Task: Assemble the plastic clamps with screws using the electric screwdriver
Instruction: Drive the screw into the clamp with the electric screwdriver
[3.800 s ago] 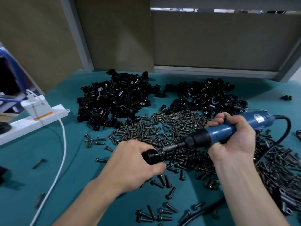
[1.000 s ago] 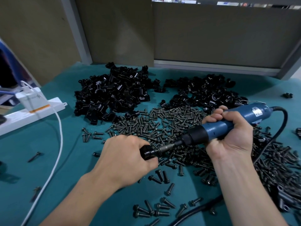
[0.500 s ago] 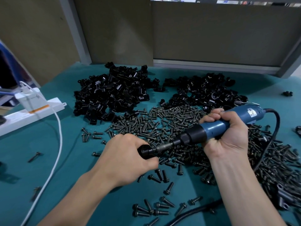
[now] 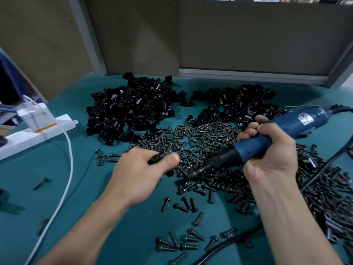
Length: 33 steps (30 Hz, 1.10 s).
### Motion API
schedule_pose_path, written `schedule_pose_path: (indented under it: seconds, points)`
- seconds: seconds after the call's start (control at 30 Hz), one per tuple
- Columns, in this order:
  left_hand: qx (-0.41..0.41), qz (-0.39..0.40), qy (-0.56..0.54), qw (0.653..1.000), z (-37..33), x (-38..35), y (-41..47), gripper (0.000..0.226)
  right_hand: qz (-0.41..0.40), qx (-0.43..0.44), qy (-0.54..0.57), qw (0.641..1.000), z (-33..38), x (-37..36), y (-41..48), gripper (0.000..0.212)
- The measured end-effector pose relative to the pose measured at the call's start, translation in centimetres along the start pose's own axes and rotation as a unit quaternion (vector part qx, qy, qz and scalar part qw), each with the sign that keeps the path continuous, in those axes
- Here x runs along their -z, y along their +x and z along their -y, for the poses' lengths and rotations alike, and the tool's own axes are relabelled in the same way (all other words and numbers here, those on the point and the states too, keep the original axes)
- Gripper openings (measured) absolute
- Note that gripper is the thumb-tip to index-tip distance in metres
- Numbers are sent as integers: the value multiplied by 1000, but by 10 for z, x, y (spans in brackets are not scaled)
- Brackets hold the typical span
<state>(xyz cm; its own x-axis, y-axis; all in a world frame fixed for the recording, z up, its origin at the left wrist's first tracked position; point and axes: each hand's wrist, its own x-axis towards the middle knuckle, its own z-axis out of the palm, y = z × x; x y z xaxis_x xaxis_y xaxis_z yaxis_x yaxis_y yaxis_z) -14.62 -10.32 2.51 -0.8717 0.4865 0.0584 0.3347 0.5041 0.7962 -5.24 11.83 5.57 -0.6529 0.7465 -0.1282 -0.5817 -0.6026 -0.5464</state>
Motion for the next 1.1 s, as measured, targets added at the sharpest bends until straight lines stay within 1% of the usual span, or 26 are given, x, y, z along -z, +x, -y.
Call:
schedule_pose_path:
  seconds: [0.03, 0.07, 0.17, 0.23, 0.27, 0.37, 0.43, 0.47, 0.5, 0.57, 0.6, 0.67, 0.73, 0.77, 0.83, 0.93, 1.03, 1.1]
  points:
    - [10, -8, -35, 999, -1, 2, 0, 88, -2, -6, -2, 1000, 0, 0, 0, 19]
    - [23, -21, -46, 998, -3, 5, -1, 85, -3, -11, -1, 1000, 0, 0, 0, 18]
    - [68, -18, 4, 998, -8, 5, 0, 75, -5, -17, 4, 1000, 2, 1, 1, 17]
    - [92, -21, 28, 995, -9, 2, 2, 72, -5, -20, -1, 1000, 3, 1, 1, 16]
    - [105, -21, 7, 994, -8, 2, 3, 73, -7, -20, -5, 1000, 3, 1, 0, 17]
    - [130, 2, -144, 981, -9, 6, 5, 88, -11, -16, -16, 1000, 2, 1, 0, 17]
    - [127, 1, -176, 976, -9, 8, 3, 91, -15, -14, -26, 999, 1, 1, 0, 17]
    - [120, -5, -177, 977, -9, 7, 2, 85, -17, -14, -31, 999, 1, 1, 0, 17]
    - [110, -13, -178, 978, -8, 6, 2, 74, -19, -15, -34, 999, 1, 1, 0, 17]
    - [88, -41, -187, 977, -7, 3, 3, 42, -19, -23, -32, 999, 2, 0, 0, 15]
    - [82, -52, -195, 976, -7, 3, 4, 30, -19, -28, -27, 999, 2, 1, 0, 15]
    - [78, -68, -184, 977, -6, 2, 6, 24, -19, -36, -21, 999, 2, 2, 0, 14]
    - [85, -102, -131, 982, -2, 2, 6, 13, -20, -39, -20, 999, 1, 3, 1, 13]
    - [89, -120, -103, 983, -2, 2, 5, 14, -21, -39, -21, 999, 0, 3, 1, 13]
    - [90, -140, -77, 983, -2, 3, 4, 24, -22, -38, -21, 999, -1, 4, 2, 14]
    - [87, -126, -63, 986, -4, 2, 4, 26, -23, -44, -21, 999, -3, 5, 2, 14]
    - [84, -125, -36, 988, -4, 1, 4, 10, -27, -53, -24, 998, -6, 5, 2, 14]
    - [81, -116, -3, 990, -4, 1, 4, 4, -29, -57, -25, 998, -8, 6, 2, 15]
